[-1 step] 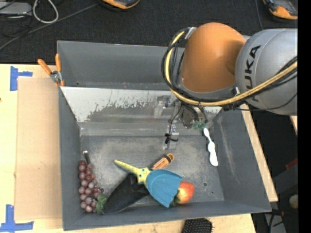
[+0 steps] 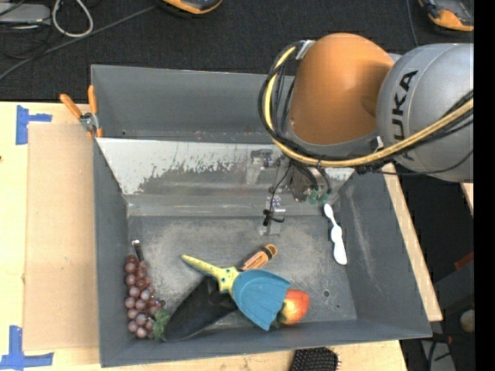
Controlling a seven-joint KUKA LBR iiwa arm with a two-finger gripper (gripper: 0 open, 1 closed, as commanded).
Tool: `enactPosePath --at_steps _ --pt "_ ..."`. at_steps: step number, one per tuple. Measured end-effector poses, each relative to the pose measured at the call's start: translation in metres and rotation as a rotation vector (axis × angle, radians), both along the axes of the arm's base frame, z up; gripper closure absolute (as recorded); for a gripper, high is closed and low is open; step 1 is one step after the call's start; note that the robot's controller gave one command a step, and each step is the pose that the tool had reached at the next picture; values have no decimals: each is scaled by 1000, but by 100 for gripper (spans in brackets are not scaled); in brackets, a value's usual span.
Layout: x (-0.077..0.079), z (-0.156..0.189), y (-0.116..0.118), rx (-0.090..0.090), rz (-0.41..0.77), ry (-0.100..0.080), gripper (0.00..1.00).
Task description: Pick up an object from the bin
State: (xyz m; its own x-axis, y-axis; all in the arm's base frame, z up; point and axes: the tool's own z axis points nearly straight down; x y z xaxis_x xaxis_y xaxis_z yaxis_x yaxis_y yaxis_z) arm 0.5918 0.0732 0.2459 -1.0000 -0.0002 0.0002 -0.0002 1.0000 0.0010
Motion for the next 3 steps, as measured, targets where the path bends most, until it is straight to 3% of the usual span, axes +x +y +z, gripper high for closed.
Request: enactPosePath --at_steps 1,2,3 --pt "-21 -80 -24 0 103 0 0" --pt "-54 -86 -56 -1 239 -9 0" --pt "-54 -119 -70 2 285 7 0"
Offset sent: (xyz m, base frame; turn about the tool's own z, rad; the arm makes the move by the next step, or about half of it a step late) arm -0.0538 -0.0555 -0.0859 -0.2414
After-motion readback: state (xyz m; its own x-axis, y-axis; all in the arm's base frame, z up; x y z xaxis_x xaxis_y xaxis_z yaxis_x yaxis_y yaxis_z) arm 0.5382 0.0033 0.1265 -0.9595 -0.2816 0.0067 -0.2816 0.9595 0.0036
